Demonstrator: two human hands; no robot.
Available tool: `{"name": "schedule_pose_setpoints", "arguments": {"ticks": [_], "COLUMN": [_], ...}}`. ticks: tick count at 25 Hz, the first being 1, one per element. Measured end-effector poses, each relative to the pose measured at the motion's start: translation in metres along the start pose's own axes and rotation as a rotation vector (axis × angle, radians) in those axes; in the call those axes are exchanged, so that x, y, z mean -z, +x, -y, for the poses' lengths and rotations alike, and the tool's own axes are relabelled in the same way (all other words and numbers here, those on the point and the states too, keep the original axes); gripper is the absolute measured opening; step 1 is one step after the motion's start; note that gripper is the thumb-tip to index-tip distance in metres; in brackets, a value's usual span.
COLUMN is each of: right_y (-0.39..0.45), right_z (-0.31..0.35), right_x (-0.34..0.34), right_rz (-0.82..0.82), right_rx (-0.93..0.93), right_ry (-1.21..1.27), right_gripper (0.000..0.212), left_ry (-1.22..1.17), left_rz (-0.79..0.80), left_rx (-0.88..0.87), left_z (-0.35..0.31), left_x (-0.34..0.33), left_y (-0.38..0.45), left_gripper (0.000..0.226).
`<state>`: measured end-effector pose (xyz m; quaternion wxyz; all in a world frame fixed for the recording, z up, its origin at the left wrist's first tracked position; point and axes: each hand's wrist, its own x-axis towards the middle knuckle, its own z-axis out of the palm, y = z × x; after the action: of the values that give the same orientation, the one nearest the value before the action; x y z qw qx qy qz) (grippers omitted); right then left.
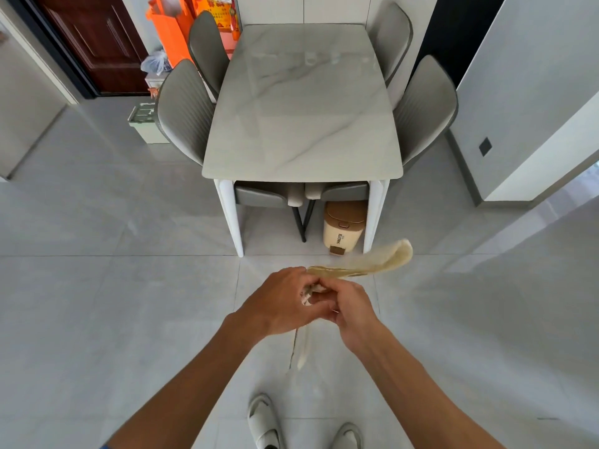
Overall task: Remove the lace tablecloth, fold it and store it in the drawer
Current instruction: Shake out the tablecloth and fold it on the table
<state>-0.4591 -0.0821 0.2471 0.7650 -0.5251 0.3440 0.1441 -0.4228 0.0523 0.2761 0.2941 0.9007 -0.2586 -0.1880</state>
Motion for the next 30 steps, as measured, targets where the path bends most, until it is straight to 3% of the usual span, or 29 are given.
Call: {"name": "schedule_pose_setpoints", "arguments": {"ticks": [5, 9, 12, 15, 18, 23, 30], "right_y": [-0.009, -0.022, -0.028, -0.030, -0.029, -0.028, -0.029], "right_z": [0.007, -0.007, -0.026, -0.031, -0.026, -0.016, -0.014], "right_x": [0.002, 0.019, 0.016, 0.005, 0.000, 0.003, 0.005], "right_rz": [0.021, -0.264, -0.263, -0.445, -0.496, -0.447, -0.297], "right_rx": [0.054, 0.750, 1.025, 1.094, 1.215, 1.286, 1.230], "right_ry": [-0.136, -0.587, -0.957, -1.072, -1.145, -1.176, -1.270], "right_gripper": [0.023, 0.004, 0.023, 0.029, 0.029, 0.024, 0.047], "left_ry": [0.140, 0.132, 0.147, 0.161, 0.184, 0.167, 0.129], "left_rz": [-0.122, -0.189, -0.226, -0.208, -0.194, -0.190, -0.240], "left_rx": [-0.074, -0.087, -0.109, -0.130, -0.177, -0.175, -0.127], "left_z": [0.000, 0.004, -0.001, -0.008, -0.008, -0.006, -0.007], "left_x": [0.007, 0.024, 0.029, 0.032, 0.036, 0.044, 0.051], "left_y": [-0.001, -0.003, -0.004, -0.009, -0.015, -0.021, -0.018], "left_gripper": [0.013, 0.016, 0.016, 0.015, 0.014, 0.016, 0.029]}}
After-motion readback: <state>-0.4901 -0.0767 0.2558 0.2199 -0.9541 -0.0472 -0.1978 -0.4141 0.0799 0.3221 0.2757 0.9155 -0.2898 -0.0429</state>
